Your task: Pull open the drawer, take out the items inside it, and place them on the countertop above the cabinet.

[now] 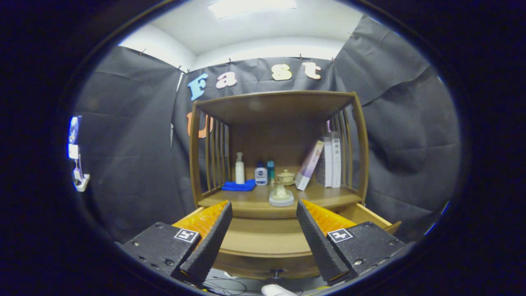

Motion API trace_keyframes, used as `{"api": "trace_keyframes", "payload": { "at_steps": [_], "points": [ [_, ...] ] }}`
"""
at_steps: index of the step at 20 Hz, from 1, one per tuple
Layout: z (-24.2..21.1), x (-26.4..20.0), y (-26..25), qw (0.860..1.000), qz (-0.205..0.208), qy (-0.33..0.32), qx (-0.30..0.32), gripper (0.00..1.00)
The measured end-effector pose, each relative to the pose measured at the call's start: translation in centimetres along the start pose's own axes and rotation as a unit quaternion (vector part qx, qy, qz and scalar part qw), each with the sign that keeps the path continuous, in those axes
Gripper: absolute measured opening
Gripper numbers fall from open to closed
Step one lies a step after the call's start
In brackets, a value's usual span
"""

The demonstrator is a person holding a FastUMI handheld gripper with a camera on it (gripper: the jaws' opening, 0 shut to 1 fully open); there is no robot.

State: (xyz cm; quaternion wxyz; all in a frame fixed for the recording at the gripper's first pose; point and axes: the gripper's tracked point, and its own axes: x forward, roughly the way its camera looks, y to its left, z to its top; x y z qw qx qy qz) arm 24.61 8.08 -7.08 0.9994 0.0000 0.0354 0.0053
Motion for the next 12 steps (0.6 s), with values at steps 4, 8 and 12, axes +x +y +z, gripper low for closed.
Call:
{"api": "trace_keyframes", "payload": {
  "at_steps": [4,8,12],
  "points": [
    [-4.9,-0.5,-2.3,0.999,-0.022,0.024,0.005,0.99],
    [-8.7,-0.2,-3.4,0.998,-0.035,0.039,0.025,0.99],
    [-11.0,0.0,-3.1,0.997,-0.036,0.06,0.02,0.99]
  ]
}}
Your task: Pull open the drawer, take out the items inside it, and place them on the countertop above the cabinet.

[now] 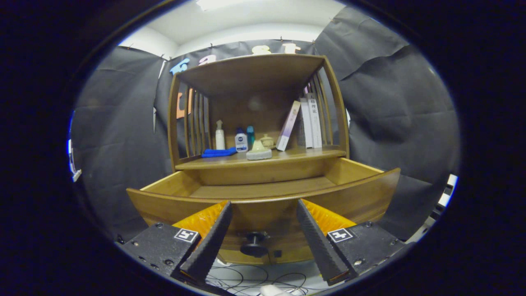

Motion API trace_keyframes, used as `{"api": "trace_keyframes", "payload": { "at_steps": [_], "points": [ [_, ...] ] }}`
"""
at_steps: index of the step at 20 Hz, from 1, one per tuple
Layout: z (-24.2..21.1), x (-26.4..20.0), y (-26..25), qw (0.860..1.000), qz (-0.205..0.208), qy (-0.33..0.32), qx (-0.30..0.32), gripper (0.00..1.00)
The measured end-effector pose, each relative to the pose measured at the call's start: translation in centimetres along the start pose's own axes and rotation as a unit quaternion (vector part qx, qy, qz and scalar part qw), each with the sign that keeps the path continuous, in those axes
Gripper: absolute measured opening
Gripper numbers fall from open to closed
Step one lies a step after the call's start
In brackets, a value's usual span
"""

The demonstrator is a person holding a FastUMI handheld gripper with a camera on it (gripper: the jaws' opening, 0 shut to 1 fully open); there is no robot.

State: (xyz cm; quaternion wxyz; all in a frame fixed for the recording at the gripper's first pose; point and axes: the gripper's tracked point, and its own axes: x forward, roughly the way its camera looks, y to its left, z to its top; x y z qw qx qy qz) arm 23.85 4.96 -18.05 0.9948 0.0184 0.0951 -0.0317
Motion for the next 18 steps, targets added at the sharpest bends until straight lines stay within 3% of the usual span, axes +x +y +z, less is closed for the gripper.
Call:
{"api": "trace_keyframes", "payload": {
  "at_steps": [7,18],
  "points": [
    [-3.3,1.0,0.7,0.999,-0.008,0.026,-0.02,0.99],
    [-2.8,3.5,1.3,0.999,-0.015,0.035,-0.026,0.99]
  ]
}}
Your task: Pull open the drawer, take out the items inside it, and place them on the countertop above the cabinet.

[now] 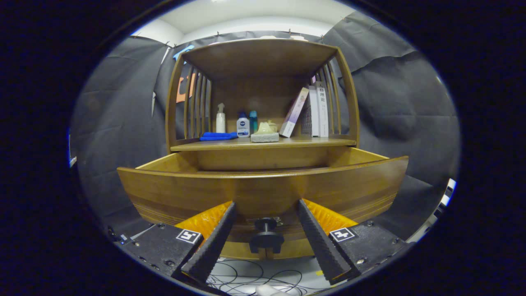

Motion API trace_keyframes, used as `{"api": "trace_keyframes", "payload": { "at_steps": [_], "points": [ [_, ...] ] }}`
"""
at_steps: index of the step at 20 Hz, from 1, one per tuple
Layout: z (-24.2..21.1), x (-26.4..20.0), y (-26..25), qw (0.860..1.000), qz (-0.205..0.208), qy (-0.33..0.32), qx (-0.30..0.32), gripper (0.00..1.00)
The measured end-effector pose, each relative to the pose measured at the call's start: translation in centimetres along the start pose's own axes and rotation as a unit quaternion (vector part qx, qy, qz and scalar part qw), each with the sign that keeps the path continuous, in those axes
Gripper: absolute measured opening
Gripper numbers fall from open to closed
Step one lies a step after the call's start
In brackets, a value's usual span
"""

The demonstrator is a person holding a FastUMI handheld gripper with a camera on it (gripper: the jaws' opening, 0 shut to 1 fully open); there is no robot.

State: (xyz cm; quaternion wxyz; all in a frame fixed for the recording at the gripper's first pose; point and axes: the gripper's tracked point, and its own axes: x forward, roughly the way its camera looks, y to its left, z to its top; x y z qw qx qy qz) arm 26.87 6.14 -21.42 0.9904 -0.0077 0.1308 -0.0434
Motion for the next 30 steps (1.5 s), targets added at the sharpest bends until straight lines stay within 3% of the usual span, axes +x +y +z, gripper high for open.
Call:
{"api": "trace_keyframes", "payload": {
  "at_steps": [19,30],
  "points": [
    [4.0,14.9,0.7,1.0,-0.011,-0.008,-0.004,0.99],
    [4.1,16.6,0.8,1.0,-0.013,-0.016,-0.001,0.99]
  ]
}}
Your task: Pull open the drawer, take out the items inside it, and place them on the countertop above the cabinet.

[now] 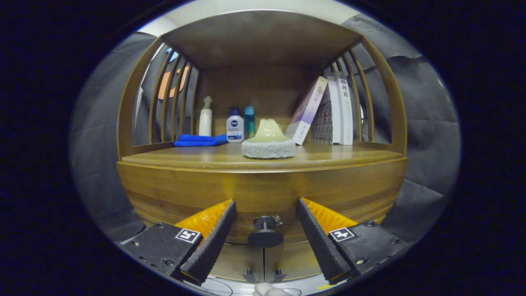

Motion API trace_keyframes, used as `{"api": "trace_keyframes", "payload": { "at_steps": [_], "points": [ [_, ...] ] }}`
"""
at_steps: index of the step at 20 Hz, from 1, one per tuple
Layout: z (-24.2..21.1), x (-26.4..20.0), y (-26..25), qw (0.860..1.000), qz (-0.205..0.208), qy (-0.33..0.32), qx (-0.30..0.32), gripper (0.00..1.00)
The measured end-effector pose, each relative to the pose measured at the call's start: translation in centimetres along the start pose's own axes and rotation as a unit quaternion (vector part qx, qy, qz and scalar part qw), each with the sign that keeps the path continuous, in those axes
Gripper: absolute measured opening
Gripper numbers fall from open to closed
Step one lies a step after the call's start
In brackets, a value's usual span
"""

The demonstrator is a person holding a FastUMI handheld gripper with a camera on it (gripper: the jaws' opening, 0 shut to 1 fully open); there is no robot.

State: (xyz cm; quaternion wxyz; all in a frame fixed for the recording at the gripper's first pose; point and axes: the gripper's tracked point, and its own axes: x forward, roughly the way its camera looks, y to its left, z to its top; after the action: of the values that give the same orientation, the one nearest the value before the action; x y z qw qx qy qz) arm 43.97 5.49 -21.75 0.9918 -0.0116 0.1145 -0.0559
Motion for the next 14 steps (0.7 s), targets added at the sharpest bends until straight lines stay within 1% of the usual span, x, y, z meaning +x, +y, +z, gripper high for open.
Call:
{"api": "trace_keyframes", "payload": {
  "at_steps": [8,10,12,14],
  "points": [
    [0.1,-0.1,0.1,1.0,-0.001,0.024,-0.002,0.99],
    [0.1,-0.4,0.1,0.999,0.007,0.038,-0.009,0.99],
    [0.9,-1.5,-0.5,0.999,0.01,0.041,-0.01,0.99],
    [2.6,-3.1,-1.0,1.0,0.014,0.023,-0.009,0.99]
  ]
}}
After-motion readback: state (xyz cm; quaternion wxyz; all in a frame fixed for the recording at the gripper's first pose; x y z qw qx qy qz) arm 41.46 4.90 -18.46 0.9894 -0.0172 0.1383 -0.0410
